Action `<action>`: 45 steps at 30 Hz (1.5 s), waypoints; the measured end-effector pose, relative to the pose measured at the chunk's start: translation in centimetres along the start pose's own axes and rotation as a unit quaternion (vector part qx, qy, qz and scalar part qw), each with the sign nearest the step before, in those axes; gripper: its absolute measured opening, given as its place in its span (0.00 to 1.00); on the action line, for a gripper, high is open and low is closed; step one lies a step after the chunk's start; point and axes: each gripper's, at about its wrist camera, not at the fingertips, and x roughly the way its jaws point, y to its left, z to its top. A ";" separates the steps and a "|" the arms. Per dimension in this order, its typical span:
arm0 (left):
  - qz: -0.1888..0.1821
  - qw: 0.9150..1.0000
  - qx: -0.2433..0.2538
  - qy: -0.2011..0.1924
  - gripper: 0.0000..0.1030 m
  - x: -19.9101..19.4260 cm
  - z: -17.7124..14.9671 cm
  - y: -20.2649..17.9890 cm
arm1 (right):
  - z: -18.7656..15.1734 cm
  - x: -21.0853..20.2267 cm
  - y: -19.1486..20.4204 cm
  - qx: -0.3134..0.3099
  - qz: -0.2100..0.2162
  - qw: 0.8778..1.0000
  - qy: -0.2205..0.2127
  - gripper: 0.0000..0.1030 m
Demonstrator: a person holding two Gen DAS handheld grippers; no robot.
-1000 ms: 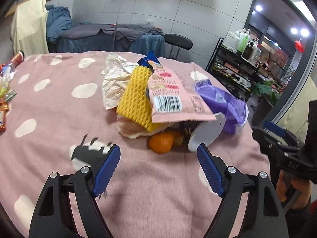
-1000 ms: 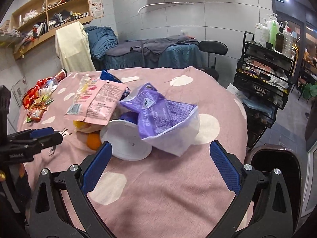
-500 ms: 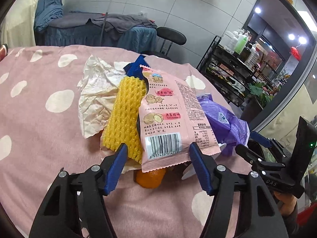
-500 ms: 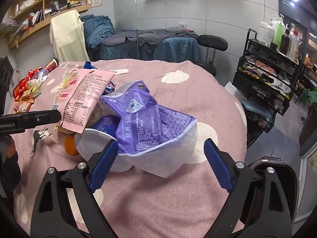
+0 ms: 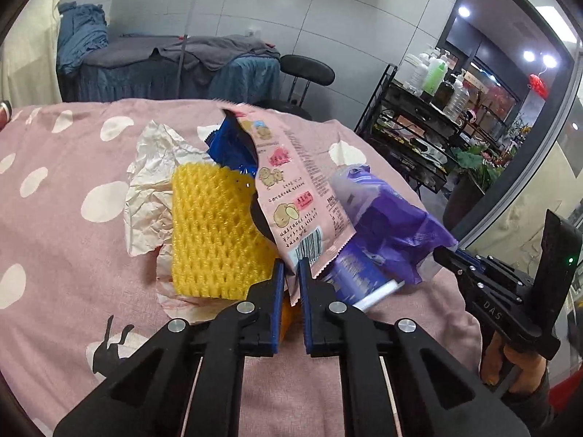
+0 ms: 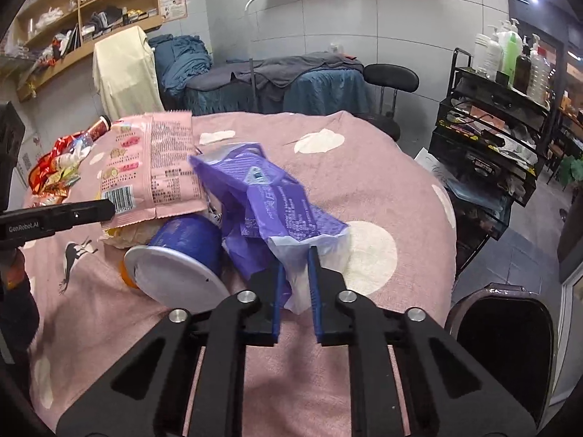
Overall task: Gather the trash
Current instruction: 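Grasp the pink snack bag with the left tool while the right tool grasps the purple bag, then carry both bags over the bin and open both tools to drop them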
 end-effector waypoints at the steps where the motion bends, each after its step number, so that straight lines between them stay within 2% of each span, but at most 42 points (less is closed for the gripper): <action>1: 0.003 1.000 0.004 -0.005 0.08 -0.3 -0.1 -0.3 | -0.1 -0.3 0.0 0.002 0.001 1.000 -0.004 0.08; 3: 0.003 1.000 0.009 -0.013 0.07 -0.7 -0.3 -0.7 | -0.3 -1.4 -0.2 0.006 -0.001 1.000 -0.017 0.04; 15: -0.011 0.997 0.035 -0.067 0.06 -4.7 -1.8 -4.8 | -2.4 -8.7 -2.7 0.057 -0.024 0.995 -0.081 0.04; 21: -0.035 0.995 0.052 -0.082 0.06 -5.9 -2.9 -7.6 | -4.2 -12.0 -5.2 0.098 -0.047 0.989 -0.100 0.04; 26: -0.058 0.993 0.071 -0.081 0.06 -5.8 -3.6 -10.2 | -6.3 -14.7 -8.2 0.135 -0.085 0.981 -0.112 0.04; 30: -0.080 0.990 0.084 -0.075 0.06 -5.3 -4.1 -12.6 | -8.1 -16.1 -10.3 0.164 -0.119 0.973 -0.110 0.04; 36: -0.103 0.986 0.119 -0.059 0.06 -3.6 -4.8 -16.5 | -12.0 -16.9 -14.9 0.223 -0.173 0.956 -0.082 0.04; 45: -0.122 0.981 0.149 -0.030 0.06 -0.9 -6.3 -20.7 | -15.9 -14.0 -18.7 0.263 -0.203 0.943 -0.016 0.04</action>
